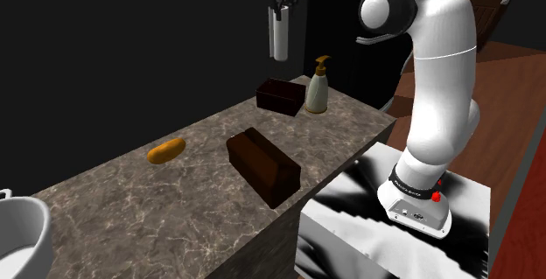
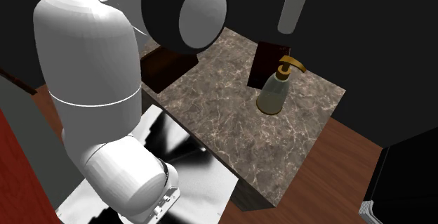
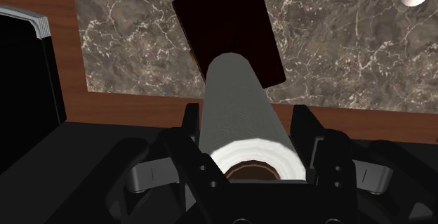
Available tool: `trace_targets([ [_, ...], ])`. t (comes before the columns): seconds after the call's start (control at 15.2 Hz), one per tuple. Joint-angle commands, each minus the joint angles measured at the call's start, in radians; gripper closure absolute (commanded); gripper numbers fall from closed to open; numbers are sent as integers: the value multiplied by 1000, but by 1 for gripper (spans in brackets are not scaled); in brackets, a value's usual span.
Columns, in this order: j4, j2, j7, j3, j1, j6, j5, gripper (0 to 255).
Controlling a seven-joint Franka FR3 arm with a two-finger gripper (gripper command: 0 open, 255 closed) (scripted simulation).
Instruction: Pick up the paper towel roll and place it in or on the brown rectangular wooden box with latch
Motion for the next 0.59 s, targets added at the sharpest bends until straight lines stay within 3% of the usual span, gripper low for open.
trace_targets([
  [0.0,-45,-14,-2,0,2,33,-2,255],
  [0.53,-262,-82,2,0,14,181,-11,255],
])
